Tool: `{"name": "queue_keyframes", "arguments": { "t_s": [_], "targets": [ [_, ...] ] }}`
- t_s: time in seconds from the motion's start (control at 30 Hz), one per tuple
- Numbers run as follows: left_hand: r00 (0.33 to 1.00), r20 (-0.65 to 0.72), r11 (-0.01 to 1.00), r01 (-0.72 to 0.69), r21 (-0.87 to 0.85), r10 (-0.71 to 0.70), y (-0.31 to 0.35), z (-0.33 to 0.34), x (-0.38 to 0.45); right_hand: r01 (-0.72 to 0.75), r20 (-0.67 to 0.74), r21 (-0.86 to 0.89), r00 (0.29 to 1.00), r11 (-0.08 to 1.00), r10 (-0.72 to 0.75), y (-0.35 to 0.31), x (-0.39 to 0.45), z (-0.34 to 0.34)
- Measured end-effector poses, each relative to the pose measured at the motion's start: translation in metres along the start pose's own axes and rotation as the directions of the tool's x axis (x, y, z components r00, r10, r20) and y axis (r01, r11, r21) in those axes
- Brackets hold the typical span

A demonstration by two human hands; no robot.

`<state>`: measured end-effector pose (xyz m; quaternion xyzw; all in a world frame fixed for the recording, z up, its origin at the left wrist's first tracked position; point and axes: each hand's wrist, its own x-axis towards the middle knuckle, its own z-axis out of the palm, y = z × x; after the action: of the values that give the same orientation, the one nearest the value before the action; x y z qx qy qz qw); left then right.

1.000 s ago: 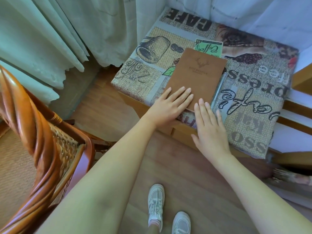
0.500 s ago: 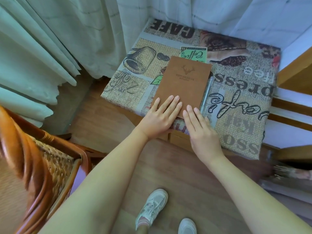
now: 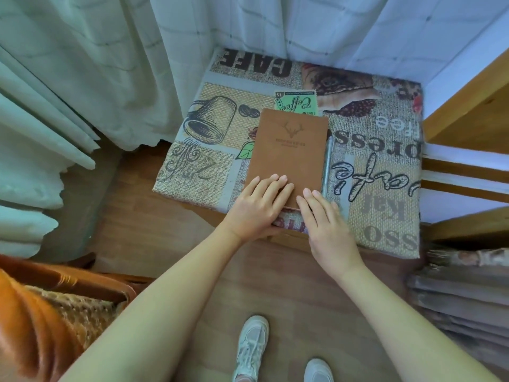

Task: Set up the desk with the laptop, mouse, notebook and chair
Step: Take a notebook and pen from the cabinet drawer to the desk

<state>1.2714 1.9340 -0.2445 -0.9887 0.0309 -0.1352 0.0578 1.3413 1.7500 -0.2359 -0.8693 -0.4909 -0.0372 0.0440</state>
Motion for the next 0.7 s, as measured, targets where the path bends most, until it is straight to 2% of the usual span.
{"name": "queue_keyframes", "arguments": {
  "t_s": [0.13,0.23,0.3,0.37,0.47,0.57,0.63,0.7],
  "targets": [
    [0.997,-0.068,0.994,-0.046,-0.095,0.04,-0.012,-0.005,0.004,-0.041,0.083,0.072,0.996,0.997,0.035,0.0,0.005,-0.009],
    [0.995,-0.098,0.972,-0.006,-0.233,-0.017,-0.017,-0.016,0.013,-0.081,0.075,0.193,0.995,0.978,0.068,0.0,0.003,-0.018],
    [0.989,-0.093,0.958,0.087,-0.273,-0.116,-0.02,-0.019,0.023,-0.131,0.015,0.308,0.991,0.942,0.133,0.003,0.005,-0.027],
    [0.953,-0.017,0.914,0.284,-0.291,-0.302,-0.026,-0.019,0.031,-0.213,-0.05,0.444,0.964,0.871,0.262,0.008,0.011,-0.035],
    [0.822,0.175,0.735,0.564,-0.377,-0.542,-0.034,-0.014,0.045,-0.408,0.01,0.661,0.844,0.63,0.536,0.02,0.031,-0.036],
    [0.739,0.276,0.552,0.653,-0.519,-0.614,-0.038,-0.011,0.055,-0.553,0.223,0.793,0.653,0.255,0.723,0.031,0.057,-0.036],
    [0.717,0.347,0.409,0.653,-0.637,-0.605,-0.039,-0.012,0.059,-0.58,0.288,0.803,0.582,0.14,0.761,0.035,0.071,-0.038],
    [0.673,0.417,0.217,0.649,-0.729,-0.611,-0.04,-0.018,0.062,-0.582,0.316,0.807,0.566,0.098,0.761,0.037,0.082,-0.041]
  ]
}}
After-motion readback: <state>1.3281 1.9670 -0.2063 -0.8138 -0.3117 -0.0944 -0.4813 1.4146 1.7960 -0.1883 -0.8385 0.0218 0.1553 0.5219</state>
